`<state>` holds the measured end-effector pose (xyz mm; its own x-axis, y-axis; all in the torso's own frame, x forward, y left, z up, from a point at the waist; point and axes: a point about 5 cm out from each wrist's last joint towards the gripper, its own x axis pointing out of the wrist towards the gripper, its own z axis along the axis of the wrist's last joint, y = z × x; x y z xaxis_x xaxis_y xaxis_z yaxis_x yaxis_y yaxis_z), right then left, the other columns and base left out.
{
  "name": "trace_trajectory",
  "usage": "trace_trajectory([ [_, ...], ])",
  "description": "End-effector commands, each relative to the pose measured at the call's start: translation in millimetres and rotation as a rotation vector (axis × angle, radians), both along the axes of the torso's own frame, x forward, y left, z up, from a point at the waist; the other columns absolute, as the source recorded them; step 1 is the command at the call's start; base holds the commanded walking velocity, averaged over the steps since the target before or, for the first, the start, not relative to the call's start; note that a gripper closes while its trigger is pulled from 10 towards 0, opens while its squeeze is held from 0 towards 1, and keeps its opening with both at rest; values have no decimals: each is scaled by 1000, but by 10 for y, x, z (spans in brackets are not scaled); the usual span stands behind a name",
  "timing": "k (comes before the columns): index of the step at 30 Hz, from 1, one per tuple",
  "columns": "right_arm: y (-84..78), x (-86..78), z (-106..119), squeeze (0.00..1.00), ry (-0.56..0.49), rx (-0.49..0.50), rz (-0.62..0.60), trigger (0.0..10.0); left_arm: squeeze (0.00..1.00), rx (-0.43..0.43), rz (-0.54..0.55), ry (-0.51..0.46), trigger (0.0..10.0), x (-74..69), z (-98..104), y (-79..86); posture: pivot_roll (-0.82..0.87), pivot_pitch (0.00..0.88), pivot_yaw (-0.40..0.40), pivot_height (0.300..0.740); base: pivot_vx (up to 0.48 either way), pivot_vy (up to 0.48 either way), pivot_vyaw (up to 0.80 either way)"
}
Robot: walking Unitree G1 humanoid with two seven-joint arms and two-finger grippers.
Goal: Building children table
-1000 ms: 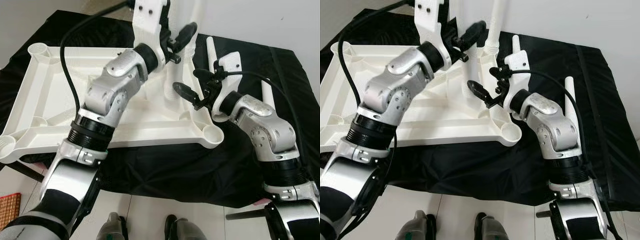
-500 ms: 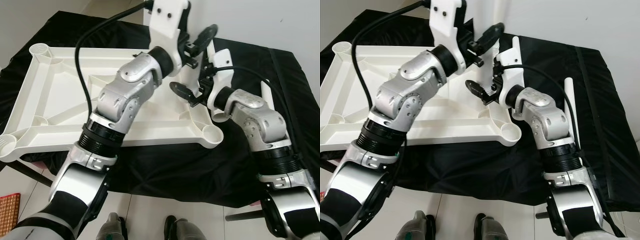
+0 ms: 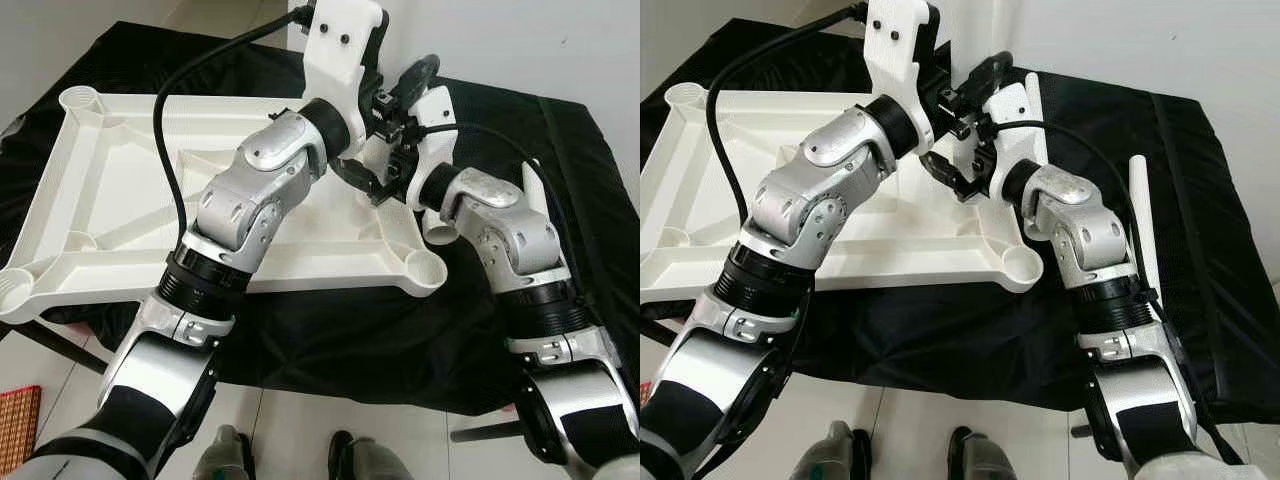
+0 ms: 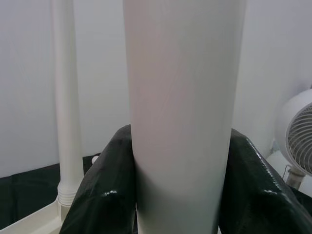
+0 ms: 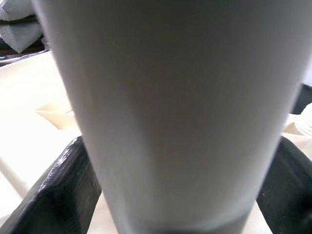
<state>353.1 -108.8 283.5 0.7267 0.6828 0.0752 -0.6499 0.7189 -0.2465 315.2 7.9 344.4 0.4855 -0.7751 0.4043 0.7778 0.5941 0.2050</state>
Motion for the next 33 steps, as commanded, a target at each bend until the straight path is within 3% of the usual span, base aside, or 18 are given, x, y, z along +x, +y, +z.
trace_trajectory([
  [1, -8, 13, 12, 0, 3, -6, -3, 10000, 0, 43, -99, -39, 10000, -119, 8, -114, 43, 153, -71, 740, 0, 0, 0],
  [7, -11, 15, -33, 0, 19, -6, -9, 10000, 0, 42, -99, -46, 10000, -124, 24, -115, 43, 155, -69, 740, 0, 0, 0],
  [8, -9, 16, -42, 0, 25, -4, -6, 4039, 0, 42, -102, -47, 10000, -128, 27, -117, 43, 155, -69, 740, 0, 0, 0],
  [9, -7, 16, -46, 0, 28, -2, -4, 2745, 0, 42, -102, -49, 10000, -131, 28, -119, 43, 155, -69, 740, 0, 0, 0],
  [10, -7, 16, -46, 0, 28, -2, -4, 2745, 0, 42, -102, -49, 10000, -131, 28, -119, 43, 155, -69, 740, 0, 0, 0],
  [11, -3, 15, -46, 0, 25, -1, 2, 0, 0, 44, -105, -49, 10000, -134, 26, -122, 43, 155, -69, 740, 0, 0, 0],
  [29, -15, 31, -38, 0, 4, -7, -10, 0, 0, 59, -138, -13, 10000, -132, 4, -106, 50, 155, -68, 740, 0, 0, 0],
  [30, -19, 35, -41, 0, 4, -7, -14, 4784, 1000, 49, -153, 7, 10000, -130, 3, -100, 50, 155, -68, 740, 0, 0, 0],
  [31, -23, 40, -45, 0, 5, -12, -19, 4784, 1000, 30, -173, 37, 10000, -127, 1, -93, 50, 155, -68, 740, 0, 0, 0],
  [32, -28, 47, -49, 0, 12, -7, -27, 10000, 1000, 14, -180, 53, 10000, -118, 11, -76, 50, 155, -68, 740, 0, 0, 0],
  [33, -31, 51, -53, 0, 17, -4, -33, 10000, 1000, 4, -184, 62, 10000, -113, 19, -64, 50, 155, -68, 740, 0, 0, 0],
])
